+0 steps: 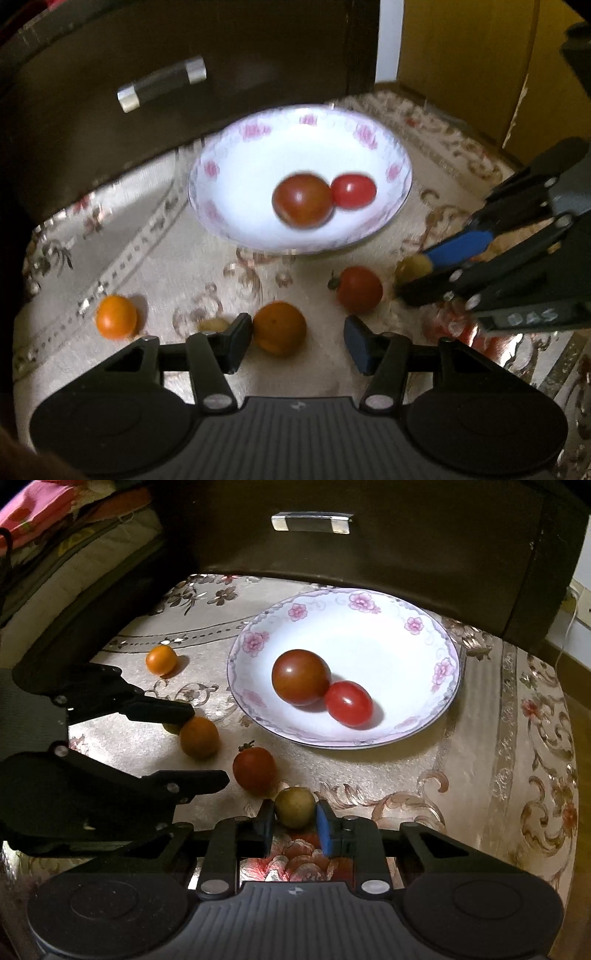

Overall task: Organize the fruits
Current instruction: 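Grasp the orange tomato with the left gripper while the right grasps the beige round fruit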

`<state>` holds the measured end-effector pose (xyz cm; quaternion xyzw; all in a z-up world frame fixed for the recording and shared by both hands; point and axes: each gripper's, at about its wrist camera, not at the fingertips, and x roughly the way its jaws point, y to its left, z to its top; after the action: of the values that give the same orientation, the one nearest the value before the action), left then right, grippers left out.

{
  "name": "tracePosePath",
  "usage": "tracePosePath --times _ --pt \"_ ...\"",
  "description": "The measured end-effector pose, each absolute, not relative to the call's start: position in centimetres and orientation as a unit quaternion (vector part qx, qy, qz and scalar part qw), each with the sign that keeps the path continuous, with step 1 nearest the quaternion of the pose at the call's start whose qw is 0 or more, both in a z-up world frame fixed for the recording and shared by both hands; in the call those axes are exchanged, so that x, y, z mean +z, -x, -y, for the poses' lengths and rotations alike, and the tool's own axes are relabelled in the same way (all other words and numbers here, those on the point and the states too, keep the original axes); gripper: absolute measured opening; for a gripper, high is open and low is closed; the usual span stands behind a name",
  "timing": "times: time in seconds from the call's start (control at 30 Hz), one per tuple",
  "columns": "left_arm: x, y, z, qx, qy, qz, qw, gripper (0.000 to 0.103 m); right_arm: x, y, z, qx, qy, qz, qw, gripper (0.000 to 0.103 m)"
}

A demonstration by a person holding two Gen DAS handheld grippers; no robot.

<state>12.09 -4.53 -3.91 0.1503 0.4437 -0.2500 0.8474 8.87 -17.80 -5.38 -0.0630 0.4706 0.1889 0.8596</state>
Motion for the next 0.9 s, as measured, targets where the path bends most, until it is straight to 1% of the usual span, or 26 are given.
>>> tracePosePath --times 0.1,0.3,0.6,0.9 --pt "-3.91 -12.14 4.34 -0.252 -0.136 -0.447 0.848 0.053 -5.34 -8.87 18.06 0.186 0.058 -0.473 0.859 0.021" --pt "-3.87 -11.99 4.36 -0.249 -0.127 -0.452 0.847 0.045 -5.26 -9.03 18.48 0.181 0.049 -0.476 0.859 0.021" --pt "-3.74 -11.32 4.54 -0.254 -0.121 -0.454 0.845 0.045 -5.25 -8.72 18.28 0.184 0.064 -0.470 0.861 0.021" --pt "-4.02 -11.36 4.61 -0.247 -0.119 -0.450 0.850 0.047 -5.31 -8.57 18.07 0.184 0.077 -0.459 0.866 0.022"
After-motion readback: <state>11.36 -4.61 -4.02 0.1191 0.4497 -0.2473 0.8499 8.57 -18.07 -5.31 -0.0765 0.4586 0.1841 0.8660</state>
